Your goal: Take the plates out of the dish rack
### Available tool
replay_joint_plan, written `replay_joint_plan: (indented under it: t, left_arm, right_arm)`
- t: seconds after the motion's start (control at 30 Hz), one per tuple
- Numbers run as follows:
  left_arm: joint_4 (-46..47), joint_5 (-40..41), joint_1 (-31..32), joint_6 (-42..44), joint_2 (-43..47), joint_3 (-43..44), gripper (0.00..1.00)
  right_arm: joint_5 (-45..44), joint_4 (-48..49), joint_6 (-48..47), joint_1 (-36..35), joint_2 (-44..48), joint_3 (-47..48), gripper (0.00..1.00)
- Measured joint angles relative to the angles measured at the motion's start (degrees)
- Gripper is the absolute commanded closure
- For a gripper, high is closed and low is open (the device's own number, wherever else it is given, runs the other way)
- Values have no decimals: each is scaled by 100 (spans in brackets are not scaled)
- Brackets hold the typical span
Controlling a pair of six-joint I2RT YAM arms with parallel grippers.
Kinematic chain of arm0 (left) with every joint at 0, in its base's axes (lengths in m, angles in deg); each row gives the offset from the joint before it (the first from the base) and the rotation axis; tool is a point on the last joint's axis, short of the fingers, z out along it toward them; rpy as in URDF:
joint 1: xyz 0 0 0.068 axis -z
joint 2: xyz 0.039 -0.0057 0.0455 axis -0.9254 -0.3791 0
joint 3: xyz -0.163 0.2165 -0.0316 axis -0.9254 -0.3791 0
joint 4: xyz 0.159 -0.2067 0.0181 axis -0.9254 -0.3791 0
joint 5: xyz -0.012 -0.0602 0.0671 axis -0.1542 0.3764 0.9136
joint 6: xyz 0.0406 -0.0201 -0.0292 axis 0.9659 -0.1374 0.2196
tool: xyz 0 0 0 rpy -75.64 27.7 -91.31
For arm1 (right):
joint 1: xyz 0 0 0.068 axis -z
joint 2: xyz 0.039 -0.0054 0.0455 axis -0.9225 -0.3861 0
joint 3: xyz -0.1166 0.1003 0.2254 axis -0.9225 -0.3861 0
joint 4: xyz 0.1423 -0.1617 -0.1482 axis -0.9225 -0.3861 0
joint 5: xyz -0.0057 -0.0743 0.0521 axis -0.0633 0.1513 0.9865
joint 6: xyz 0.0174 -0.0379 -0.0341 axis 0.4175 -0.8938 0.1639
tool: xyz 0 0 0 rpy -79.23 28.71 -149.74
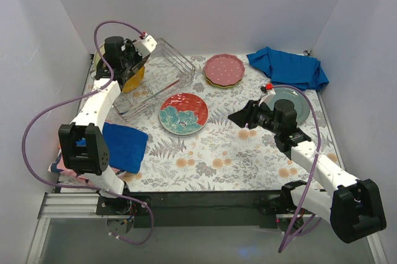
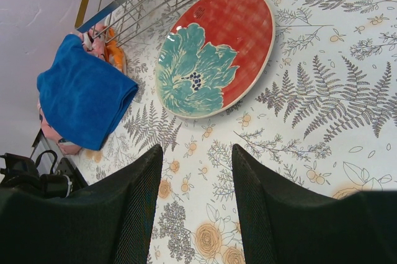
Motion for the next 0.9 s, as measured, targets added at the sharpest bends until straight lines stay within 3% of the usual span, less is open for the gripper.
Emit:
replay_joint_plan:
  t: [0.9]
  left_arm:
    - [1086, -39, 219, -625, 83, -461, 100]
  right_arm:
    - [-24, 2, 2, 0, 24, 0, 45]
